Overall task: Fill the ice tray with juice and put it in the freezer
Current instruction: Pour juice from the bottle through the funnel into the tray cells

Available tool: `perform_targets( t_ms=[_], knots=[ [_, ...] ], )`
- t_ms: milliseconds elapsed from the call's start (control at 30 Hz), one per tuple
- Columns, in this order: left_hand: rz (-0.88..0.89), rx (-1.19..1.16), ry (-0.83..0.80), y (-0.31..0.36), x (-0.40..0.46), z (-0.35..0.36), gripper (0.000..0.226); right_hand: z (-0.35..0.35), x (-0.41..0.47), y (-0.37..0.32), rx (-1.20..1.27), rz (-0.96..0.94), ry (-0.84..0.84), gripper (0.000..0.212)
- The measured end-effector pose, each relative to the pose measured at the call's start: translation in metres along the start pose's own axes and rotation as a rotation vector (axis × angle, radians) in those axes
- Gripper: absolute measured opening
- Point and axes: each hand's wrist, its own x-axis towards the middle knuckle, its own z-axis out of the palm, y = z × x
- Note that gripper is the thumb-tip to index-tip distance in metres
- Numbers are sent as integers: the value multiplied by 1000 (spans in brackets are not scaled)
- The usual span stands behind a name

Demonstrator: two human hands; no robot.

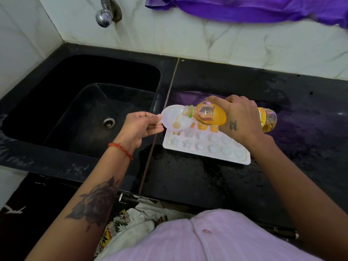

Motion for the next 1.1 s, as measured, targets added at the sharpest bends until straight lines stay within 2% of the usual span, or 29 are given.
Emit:
perform_targets(
  t_ms=[333, 733, 1100],
  knots=[
    [37, -29, -73, 8, -5, 10, 7, -11, -14, 8, 107, 56, 27, 70],
    [1, -21, -108, 1, -6, 28, 9, -6, -21, 23, -60, 38, 47, 66],
    [-12, -3, -83, -1, -5, 31, 7, -7, -18, 23, -98, 22, 67, 60]
  ],
)
